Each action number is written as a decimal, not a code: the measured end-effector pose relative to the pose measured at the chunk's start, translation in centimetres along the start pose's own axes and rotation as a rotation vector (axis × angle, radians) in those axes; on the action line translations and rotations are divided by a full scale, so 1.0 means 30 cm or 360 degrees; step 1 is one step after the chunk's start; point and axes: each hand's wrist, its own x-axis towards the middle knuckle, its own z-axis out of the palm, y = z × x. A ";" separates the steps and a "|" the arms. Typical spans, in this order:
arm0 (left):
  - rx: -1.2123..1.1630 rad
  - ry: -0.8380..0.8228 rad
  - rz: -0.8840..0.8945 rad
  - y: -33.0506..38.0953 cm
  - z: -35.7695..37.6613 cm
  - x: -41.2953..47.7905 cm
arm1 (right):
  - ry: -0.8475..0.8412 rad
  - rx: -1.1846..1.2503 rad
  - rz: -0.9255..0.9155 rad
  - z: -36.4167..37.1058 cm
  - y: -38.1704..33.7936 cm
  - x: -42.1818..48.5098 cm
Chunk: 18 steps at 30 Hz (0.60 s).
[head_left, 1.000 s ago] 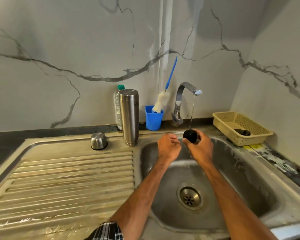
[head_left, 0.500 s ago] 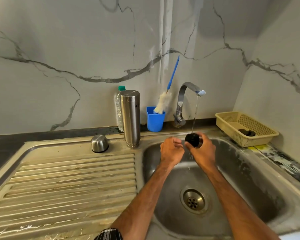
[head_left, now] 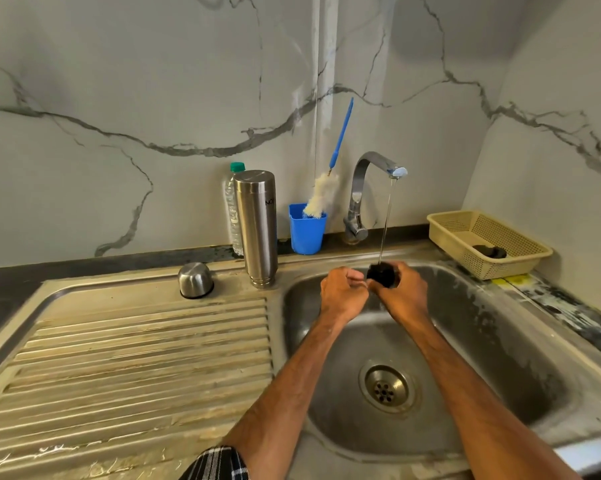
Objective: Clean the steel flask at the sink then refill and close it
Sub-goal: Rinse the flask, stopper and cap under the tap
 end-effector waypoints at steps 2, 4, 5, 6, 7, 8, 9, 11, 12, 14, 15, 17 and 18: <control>0.0004 -0.0053 -0.0011 -0.003 0.003 0.000 | 0.0032 0.0034 -0.0003 -0.001 0.005 -0.003; -0.0031 -0.0082 -0.0041 -0.003 0.003 -0.001 | -0.0043 0.0016 0.0037 0.002 0.007 -0.002; -0.0054 -0.0099 -0.0080 -0.002 0.004 -0.004 | -0.0075 0.0043 0.0074 0.001 0.007 -0.001; -0.0076 -0.0123 -0.0126 0.001 0.008 -0.005 | -0.0090 0.0103 0.0108 -0.001 0.007 0.002; -0.0101 -0.0150 -0.0166 0.002 0.011 -0.008 | -0.0115 0.0172 0.0131 -0.002 0.008 0.005; -0.0149 -0.0178 -0.0207 0.003 0.016 -0.014 | -0.0160 0.0231 0.0139 0.000 0.006 0.009; -0.0230 -0.0209 -0.0237 0.005 0.021 -0.021 | -0.0218 0.0260 0.0132 0.003 0.007 0.016; -0.0363 -0.0220 -0.0247 0.007 0.023 -0.028 | -0.0335 0.0272 0.0100 0.007 0.009 0.023; -0.0384 -0.0186 -0.0227 0.007 0.021 -0.028 | -0.0369 0.0274 0.0085 0.011 0.015 0.026; -0.0385 -0.0098 -0.0179 0.006 0.018 -0.025 | -0.0369 0.0267 0.0037 0.018 0.027 0.027; -0.0380 -0.0061 -0.0154 0.004 0.017 -0.022 | -0.0354 0.0235 0.0000 0.018 0.027 0.024; -0.0348 -0.0038 -0.0106 0.002 0.020 -0.019 | -0.0311 0.0209 -0.0050 0.012 0.024 0.018; -0.0322 -0.0040 -0.0077 0.006 0.021 -0.023 | -0.0290 0.0220 -0.0046 0.013 0.029 0.020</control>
